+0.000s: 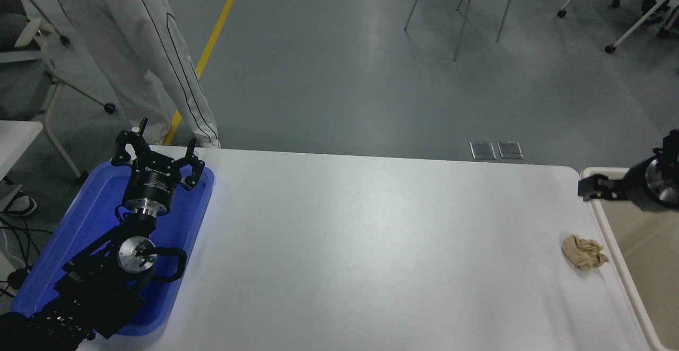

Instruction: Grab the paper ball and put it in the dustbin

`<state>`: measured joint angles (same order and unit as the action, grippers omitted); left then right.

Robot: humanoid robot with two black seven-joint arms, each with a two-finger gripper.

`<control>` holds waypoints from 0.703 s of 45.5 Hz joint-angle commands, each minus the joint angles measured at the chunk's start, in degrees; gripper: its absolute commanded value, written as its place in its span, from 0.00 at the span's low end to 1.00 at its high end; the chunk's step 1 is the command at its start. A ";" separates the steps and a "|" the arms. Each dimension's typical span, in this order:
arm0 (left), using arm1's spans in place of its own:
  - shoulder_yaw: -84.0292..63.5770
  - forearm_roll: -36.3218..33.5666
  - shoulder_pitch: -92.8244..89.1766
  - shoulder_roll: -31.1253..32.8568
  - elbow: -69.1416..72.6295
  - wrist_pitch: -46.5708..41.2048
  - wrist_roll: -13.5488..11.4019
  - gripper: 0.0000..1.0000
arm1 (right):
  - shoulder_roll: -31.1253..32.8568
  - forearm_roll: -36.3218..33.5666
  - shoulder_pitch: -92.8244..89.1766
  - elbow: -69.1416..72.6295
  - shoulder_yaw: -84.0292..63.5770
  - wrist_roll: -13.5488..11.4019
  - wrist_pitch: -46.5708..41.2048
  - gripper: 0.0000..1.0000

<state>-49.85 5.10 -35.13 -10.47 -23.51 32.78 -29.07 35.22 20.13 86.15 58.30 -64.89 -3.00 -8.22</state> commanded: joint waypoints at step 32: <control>0.01 0.00 -0.02 0.01 -0.05 0.00 0.07 1.00 | -6.12 -0.44 -27.78 -20.50 16.03 0.01 9.10 0.97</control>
<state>-49.86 5.10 -35.16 -10.46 -23.55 32.78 -29.01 32.89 20.05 64.16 43.93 -51.65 -3.00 -0.36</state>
